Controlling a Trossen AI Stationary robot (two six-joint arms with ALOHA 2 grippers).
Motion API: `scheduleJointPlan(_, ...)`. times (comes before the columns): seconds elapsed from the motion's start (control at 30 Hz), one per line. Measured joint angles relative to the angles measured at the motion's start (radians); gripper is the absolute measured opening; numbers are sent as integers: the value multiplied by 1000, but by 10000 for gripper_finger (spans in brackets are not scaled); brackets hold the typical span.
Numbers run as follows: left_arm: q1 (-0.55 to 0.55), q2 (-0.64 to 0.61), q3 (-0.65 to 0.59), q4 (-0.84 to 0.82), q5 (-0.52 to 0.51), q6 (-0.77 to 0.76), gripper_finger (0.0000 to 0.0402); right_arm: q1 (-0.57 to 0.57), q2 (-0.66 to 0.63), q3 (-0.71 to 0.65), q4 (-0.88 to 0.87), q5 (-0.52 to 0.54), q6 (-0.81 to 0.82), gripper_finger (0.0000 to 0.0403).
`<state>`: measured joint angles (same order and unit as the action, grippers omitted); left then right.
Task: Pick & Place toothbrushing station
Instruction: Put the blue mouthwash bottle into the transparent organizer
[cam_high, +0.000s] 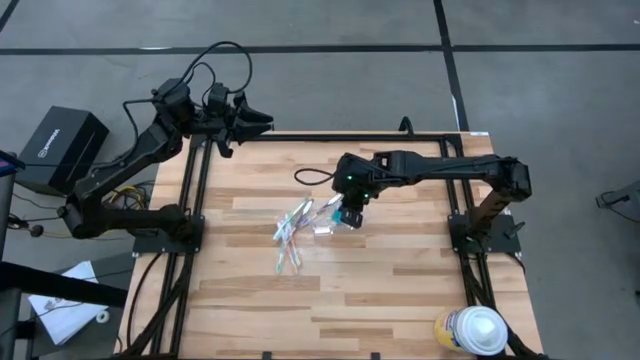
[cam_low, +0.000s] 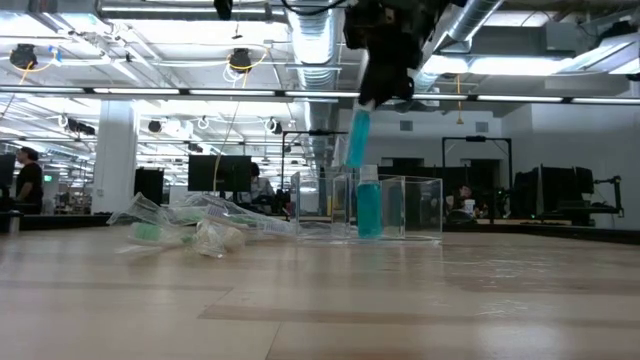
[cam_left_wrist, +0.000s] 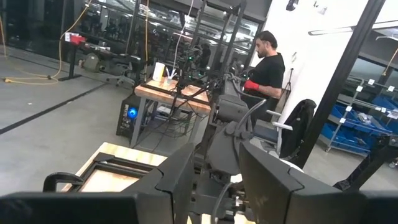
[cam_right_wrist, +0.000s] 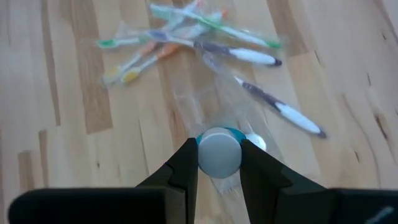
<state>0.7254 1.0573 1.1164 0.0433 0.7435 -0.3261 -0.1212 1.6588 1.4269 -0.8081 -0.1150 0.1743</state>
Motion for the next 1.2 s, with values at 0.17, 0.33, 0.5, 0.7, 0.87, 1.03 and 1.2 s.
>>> scheduleJointPlan(0.17,0,0,0,0,1,-1,124,-13,-1,2,10,-1,-16,80)
scheduleJointPlan(0.33,0,0,0,1,1,-1,124,-33,-1,2,8,-13,-22,80)
scheduleJointPlan(0.5,0,0,0,1,1,0,124,-40,-1,2,11,-18,-35,80)
scheduleJointPlan(0.7,0,0,0,2,1,0,124,-45,-1,2,9,-23,-41,80)
scheduleJointPlan(0.87,0,0,0,2,2,0,118,-45,-1,2,8,-42,-44,80)
scheduleJointPlan(1.03,0,-1,0,2,2,5,108,-44,19,-38,11,-78,-43,80)
scheduleJointPlan(1.2,0,-1,0,2,2,5,109,-36,47,-73,44,-91,-25,80)
